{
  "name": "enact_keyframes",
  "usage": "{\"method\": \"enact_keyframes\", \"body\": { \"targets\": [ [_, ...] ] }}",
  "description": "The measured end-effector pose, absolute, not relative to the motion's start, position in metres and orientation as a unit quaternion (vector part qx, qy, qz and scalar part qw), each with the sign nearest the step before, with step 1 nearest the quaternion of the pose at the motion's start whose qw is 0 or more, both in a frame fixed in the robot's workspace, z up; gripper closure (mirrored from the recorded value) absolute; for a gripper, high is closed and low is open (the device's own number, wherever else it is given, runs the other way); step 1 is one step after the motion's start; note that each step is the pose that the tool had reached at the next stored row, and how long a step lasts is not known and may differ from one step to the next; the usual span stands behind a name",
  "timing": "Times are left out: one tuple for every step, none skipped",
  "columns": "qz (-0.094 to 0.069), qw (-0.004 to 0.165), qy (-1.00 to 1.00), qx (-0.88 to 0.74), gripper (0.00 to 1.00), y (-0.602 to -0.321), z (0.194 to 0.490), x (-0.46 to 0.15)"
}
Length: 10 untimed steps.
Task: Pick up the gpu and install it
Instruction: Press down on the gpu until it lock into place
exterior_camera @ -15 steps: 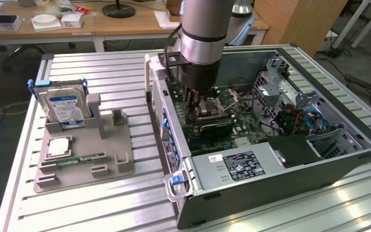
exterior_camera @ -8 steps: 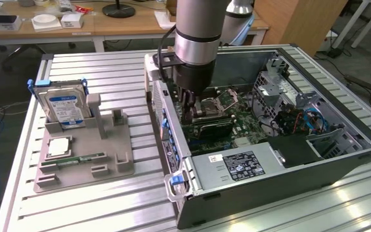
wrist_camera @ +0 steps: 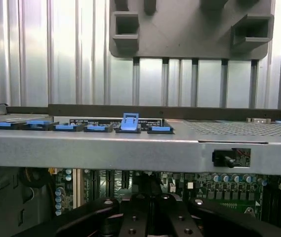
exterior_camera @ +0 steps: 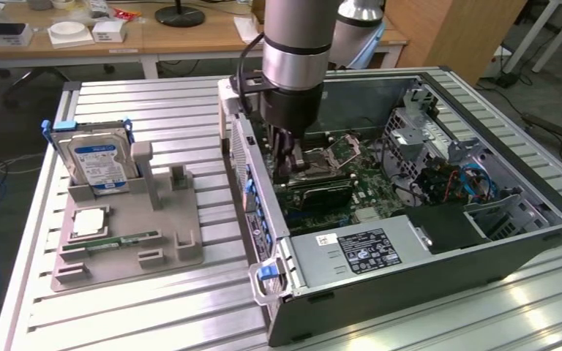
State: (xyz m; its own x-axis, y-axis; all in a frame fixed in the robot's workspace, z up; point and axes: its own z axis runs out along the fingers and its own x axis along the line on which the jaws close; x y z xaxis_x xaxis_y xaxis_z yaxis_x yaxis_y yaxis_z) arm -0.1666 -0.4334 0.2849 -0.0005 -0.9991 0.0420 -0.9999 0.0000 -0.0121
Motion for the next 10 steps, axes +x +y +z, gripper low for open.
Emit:
{"method": "enact_keyframes", "body": {
  "targets": [
    [0.020,0.012,-0.707,0.707,0.90,-0.431,0.285,-0.167],
    [0.020,0.012,-0.707,0.707,0.90,-0.430,0.285,-0.167],
    [0.021,0.013,-0.707,0.707,0.90,-0.429,0.285,-0.169],
    [0.022,0.014,-0.707,0.707,0.90,-0.428,0.285,-0.171],
    [0.024,0.016,-0.707,0.707,0.90,-0.427,0.285,-0.172],
    [0.026,0.018,-0.707,0.707,0.90,-0.426,0.285,-0.174],
    [0.028,0.020,-0.707,0.707,0.90,-0.425,0.285,-0.175],
    [0.030,0.022,-0.707,0.707,0.90,-0.423,0.285,-0.175],
    [0.034,0.026,-0.706,0.706,0.90,-0.421,0.285,-0.175],
    [0.038,0.029,-0.706,0.706,0.90,-0.419,0.285,-0.176]
  ]
}}
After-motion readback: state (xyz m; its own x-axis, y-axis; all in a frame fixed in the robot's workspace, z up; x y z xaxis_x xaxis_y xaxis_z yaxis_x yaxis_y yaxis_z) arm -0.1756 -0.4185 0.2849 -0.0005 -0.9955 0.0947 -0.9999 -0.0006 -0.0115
